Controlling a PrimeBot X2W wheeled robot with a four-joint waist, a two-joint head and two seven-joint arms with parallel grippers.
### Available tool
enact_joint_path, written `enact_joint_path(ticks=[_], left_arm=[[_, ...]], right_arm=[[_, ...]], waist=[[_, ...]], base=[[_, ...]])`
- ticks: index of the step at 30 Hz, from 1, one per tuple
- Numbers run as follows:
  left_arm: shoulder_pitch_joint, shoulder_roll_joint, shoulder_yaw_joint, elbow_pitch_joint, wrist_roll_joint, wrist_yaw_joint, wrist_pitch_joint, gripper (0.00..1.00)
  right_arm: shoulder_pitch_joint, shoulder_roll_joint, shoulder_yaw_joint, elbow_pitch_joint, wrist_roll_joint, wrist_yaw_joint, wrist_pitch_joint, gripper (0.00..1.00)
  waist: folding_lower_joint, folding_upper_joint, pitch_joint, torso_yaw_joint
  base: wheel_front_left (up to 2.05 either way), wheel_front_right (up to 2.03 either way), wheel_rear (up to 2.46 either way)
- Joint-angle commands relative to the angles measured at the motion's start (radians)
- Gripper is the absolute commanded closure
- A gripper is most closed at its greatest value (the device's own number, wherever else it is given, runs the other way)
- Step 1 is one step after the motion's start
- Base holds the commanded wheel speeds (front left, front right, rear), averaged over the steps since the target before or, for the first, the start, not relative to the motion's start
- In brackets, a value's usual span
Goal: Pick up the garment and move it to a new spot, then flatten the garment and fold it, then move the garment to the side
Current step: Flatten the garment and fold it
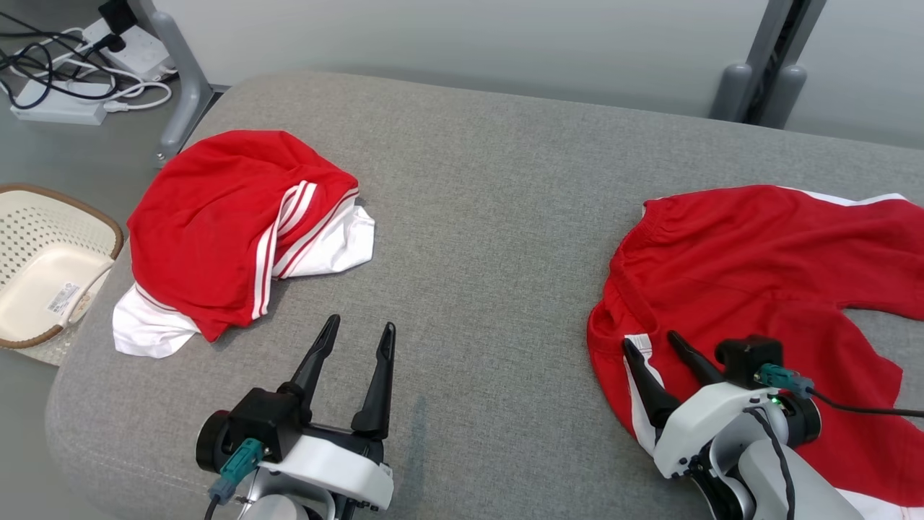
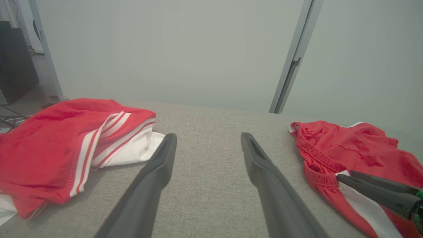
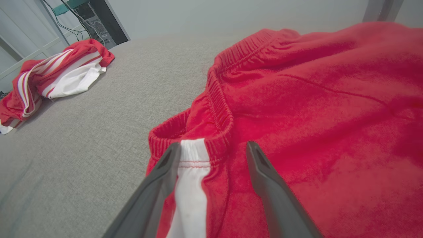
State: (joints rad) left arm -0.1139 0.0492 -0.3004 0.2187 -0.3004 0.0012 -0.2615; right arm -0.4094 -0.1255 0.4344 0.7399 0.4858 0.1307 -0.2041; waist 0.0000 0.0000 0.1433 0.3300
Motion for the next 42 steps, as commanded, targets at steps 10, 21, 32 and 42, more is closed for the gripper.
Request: enact_joint_path(ticks=[10,21,32,42], left_arm=[[-0.025,0.003,-0.009,0.001,-0.017,0.017,-0.004,0.0],[-0.014,0.003,-0.041,0.007,-0.034,0.022,-0.004,0.0],[-0.005,0.002,-0.033,0.01,-0.04,0.026,-0.004,0.0],[-0.015,0.003,-0.023,0.002,-0.048,0.024,-0.004,0.0]], right_arm=[[-0.043,-0.006,0.108,-0.019,0.065,0.0,-0.015,1.0],[-0.059,0.006,0.264,-0.073,0.124,0.0,0.048,1.0],[-0.122,0.03,0.382,0.073,0.079,0.0,0.06,0.0],[-0.163,0.022,0.379,0.09,0.097,0.0,-0.016,0.0]], waist=[[0.0,0.0,0.008,0.018],[0.0,0.0,-0.023,0.041],[0.0,0.0,-0.02,0.039],[0.0,0.0,-0.039,-0.055]], base=[[0.0,0.0,0.0],[0.0,0.0,0.0],[0.0,0.0,0.0],[0.0,0.0,0.0]])
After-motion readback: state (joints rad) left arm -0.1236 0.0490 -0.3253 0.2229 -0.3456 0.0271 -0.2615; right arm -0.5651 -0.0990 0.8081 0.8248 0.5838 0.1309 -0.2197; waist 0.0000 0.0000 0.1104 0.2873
